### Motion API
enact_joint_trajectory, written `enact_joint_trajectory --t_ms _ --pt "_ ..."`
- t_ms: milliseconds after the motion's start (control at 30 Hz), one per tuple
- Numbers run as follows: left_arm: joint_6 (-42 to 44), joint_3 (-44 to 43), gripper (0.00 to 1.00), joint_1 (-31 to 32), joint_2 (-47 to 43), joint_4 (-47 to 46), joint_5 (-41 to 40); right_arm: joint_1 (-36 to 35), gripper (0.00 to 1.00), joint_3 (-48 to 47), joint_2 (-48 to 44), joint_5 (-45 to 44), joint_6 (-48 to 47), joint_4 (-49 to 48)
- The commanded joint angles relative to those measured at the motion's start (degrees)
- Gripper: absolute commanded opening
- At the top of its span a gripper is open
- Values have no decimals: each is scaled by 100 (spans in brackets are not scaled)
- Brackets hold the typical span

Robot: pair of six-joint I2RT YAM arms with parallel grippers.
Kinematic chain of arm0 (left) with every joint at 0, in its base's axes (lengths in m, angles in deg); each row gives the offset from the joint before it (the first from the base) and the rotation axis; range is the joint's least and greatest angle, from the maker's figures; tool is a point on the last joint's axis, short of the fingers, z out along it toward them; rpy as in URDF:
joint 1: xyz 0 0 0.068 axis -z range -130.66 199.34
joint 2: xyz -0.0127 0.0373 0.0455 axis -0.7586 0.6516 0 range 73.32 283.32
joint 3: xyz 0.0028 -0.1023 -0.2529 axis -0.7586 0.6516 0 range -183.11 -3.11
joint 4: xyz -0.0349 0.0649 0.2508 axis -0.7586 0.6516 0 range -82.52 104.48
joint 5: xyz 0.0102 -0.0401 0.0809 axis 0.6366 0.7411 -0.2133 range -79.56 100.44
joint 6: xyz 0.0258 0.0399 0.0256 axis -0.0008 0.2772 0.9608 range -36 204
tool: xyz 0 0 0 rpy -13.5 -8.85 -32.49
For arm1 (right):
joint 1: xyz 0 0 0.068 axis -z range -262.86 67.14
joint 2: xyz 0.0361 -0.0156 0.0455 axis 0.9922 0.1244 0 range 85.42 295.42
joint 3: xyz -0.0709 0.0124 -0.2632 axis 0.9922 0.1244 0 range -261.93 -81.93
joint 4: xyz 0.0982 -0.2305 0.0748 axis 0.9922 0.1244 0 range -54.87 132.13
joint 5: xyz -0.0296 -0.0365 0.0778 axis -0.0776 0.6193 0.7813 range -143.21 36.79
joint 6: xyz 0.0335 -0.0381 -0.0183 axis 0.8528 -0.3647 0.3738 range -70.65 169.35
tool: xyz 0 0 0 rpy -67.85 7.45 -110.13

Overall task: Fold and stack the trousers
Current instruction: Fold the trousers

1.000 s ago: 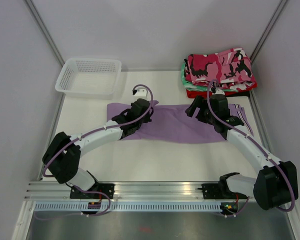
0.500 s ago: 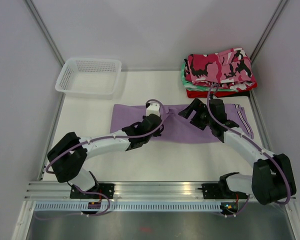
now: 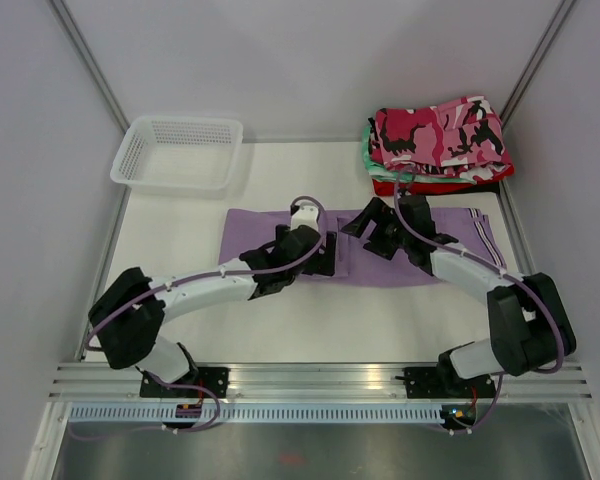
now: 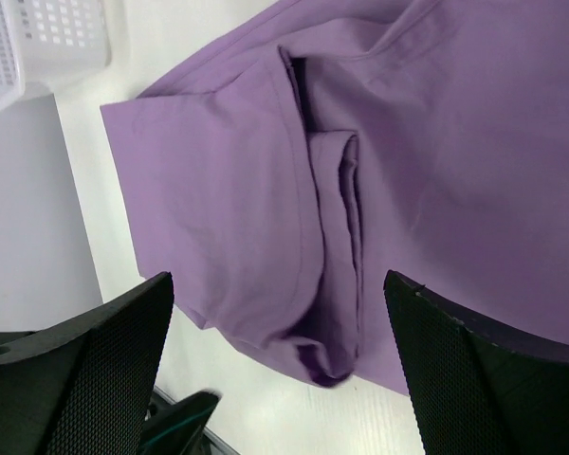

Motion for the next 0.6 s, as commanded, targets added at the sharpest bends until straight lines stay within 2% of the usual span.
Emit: enact_joint_trajectory --t_ms 0,133,300,333,400,467,500,567 --pt "-290 -116 100 -110 -775 238 98 -228 98 -353 309 3 -204 -311" --pt "-255 419 99 -452 -1364 -331 581 -290 97 -467 749 -49 -310 -470" --pt "-81 552 91 -655 -909 -463 1221 -281 95 -686 1338 -226 -538 -629" --pt "94 578 89 -655 -838 -734 1319 -290 88 -800 1408 -200 -573 -663" --pt "227 745 87 -664 -680 -1069 1599 -298 82 -880 1593 -68 -556 -856" --pt "438 842 84 -664 -574 -1464 1715 -307 72 -968 1715 11 -530 -953" --pt "508 834 84 -664 -435 -1527 1742 -325 62 -1003 1742 29 -512 -997" --pt "649 668 80 -664 -258 -1415 1663 -334 53 -1039 1778 29 -512 -1033"
